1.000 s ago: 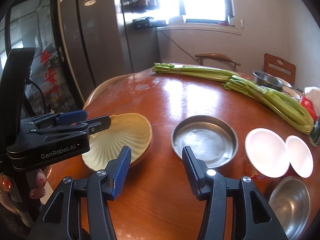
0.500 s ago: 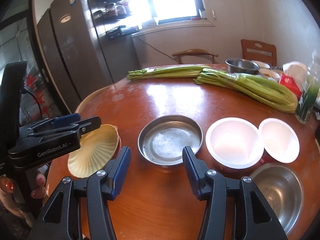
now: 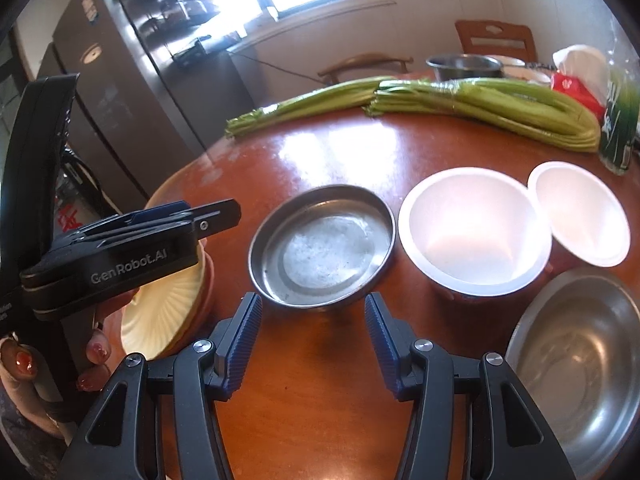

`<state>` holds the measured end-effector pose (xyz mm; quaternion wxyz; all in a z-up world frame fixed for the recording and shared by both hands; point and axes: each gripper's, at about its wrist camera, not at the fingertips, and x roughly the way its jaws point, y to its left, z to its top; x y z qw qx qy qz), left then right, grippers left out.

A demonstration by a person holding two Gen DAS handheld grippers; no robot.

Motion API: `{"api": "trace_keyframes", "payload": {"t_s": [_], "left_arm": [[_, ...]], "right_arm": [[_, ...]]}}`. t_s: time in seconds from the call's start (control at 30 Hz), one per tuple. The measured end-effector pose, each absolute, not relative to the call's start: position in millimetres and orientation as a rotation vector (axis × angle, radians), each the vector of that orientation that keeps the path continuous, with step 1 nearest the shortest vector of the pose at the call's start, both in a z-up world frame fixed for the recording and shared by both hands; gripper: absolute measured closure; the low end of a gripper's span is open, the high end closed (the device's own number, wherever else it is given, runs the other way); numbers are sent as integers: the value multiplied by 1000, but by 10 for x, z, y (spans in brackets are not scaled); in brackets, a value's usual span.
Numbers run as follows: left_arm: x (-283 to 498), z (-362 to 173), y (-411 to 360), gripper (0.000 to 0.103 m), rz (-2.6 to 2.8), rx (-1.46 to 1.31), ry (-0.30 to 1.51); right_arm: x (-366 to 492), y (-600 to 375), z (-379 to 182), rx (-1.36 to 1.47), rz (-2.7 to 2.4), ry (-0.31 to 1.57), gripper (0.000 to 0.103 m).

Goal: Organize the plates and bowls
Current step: 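Move the left tool to the steel tray and grasp its rim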

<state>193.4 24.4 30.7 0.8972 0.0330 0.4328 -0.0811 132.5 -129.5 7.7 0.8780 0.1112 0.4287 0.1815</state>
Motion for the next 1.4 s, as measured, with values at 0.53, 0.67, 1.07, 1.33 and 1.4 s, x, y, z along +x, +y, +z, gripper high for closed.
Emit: {"api": "trace_keyframes", "payload": {"t_s": [0.53,0.67,1.07,1.33,1.4], "left_arm": [[2481,-140,263,43,-165,76,1085],[2542,-208,288,43,-147,74,1099],[2643,-396,188,43,-177,108,1131],[2604,-377,136,47,-231,116,1124],[2592,-378,126,47,-228,125,1125]], "right_arm": [[1643,-1340,-124,292,339,1008,48],[1685,-1340,-147,285,322,1007,48],[1845,-1311,-294,296,317,1023,48],[1863,-1218,-302,276,358,1012,47],[1855,-1199,-299,267,354,1009,47]]}}
